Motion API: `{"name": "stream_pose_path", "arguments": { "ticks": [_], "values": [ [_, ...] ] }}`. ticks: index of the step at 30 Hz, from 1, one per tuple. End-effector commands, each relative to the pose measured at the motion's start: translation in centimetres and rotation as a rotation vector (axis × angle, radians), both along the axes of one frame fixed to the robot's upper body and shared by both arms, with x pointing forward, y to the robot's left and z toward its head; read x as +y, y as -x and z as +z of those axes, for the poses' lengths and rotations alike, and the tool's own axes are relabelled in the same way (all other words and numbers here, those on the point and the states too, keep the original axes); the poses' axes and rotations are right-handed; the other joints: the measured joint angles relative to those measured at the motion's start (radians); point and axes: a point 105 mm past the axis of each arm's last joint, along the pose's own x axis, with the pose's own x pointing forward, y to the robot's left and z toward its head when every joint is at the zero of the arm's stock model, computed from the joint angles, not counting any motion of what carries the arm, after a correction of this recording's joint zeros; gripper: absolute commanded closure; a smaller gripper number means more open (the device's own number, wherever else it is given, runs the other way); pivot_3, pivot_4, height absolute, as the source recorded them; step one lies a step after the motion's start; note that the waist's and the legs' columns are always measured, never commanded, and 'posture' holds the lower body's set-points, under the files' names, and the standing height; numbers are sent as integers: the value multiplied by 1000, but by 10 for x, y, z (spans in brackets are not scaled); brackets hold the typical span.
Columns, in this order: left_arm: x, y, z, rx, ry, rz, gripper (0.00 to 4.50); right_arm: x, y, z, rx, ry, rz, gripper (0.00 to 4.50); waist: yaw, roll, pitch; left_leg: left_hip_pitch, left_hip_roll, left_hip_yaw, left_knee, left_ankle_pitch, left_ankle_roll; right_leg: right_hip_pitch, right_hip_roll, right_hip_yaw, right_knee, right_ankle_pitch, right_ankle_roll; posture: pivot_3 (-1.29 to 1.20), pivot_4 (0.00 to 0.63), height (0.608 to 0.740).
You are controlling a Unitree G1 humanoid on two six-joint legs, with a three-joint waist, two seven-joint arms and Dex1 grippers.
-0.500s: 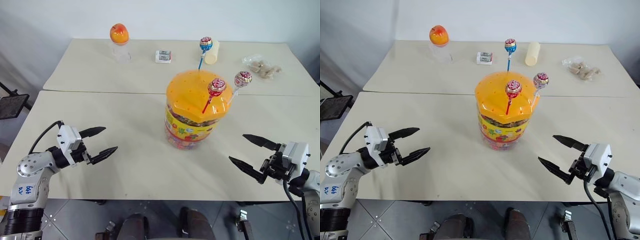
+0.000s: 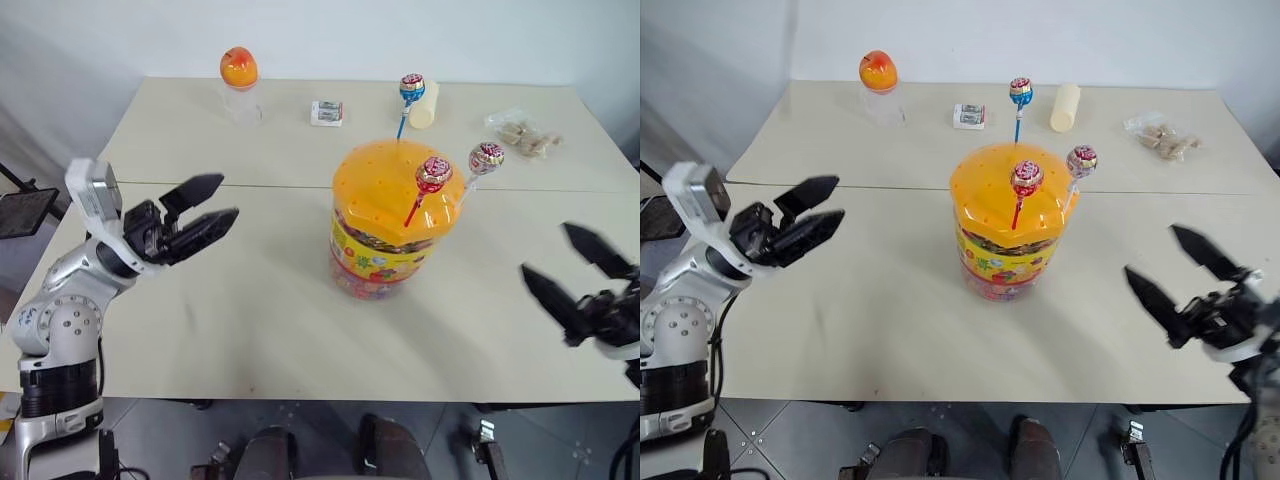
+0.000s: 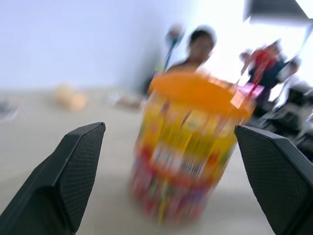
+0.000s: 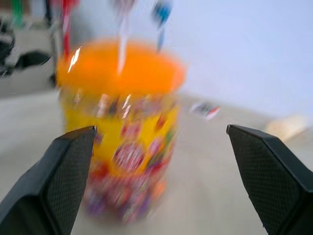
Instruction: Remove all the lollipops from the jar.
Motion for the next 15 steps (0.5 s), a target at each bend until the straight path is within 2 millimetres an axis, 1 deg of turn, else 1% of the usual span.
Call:
{"name": "stream_pose_path", "arguments": {
  "ticks": [1, 3, 6, 7, 8, 10, 12, 15],
  "values": [
    [-3, 8, 12, -26, 35, -58, 0, 0, 14, 18, -45, -36, -14, 49, -1, 0, 0, 0, 0, 0, 0, 0, 0, 0, 0, 0, 0, 0, 0, 0, 150, 740],
    [-6, 9, 11, -38, 12, -81, 0, 2, 16, 18, -40, -35, -11, 49, -3, 0, 0, 0, 0, 1, -1, 0, 0, 0, 0, 0, 0, 0, 0, 0, 150, 740],
    [-15, 13, 8, -44, -40, -160, 0, 13, 13, 15, -45, 6, 3, 49, -2, 0, 0, 0, 0, 2, -1, 0, 0, 0, 0, 1, 0, 0, 0, 0, 150, 740],
    [-17, 15, 7, -53, -67, -182, 0, 22, 9, 16, -31, 24, 42, 49, -2, 0, 0, 1, 0, 2, -1, 0, 0, 0, 1, 1, 0, 0, 0, 0, 150, 740],
    [-19, 17, 9, -79, -79, -201, 0, 31, 4, 22, -39, 22, 86, 49, -3, 0, 0, 0, 0, 2, 0, 0, 0, 0, 1, 1, -1, 0, 0, 0, 150, 740],
    [-19, 16, 11, -105, -85, -202, 0, 43, -2, 29, -44, 29, 142, 49, -3, 0, 0, 0, 0, 4, 0, 0, 0, 0, 1, 3, -1, 0, 0, 0, 150, 740],
    [-18, 13, 12, -101, -78, -185, 0, 48, -5, 31, -46, 36, 173, 49, -3, 0, 0, 1, 0, 3, 0, 0, 0, -1, 1, 3, -1, 0, 0, 0, 150, 740],
    [-19, 11, 16, -101, -48, -181, 0, 50, -3, 32, -59, 46, 201, 49, 4, 0, 0, -1, 0, 0, -1, 0, 0, -1, 1, 1, -1, 0, 0, 0, 150, 740]
  ]
}}
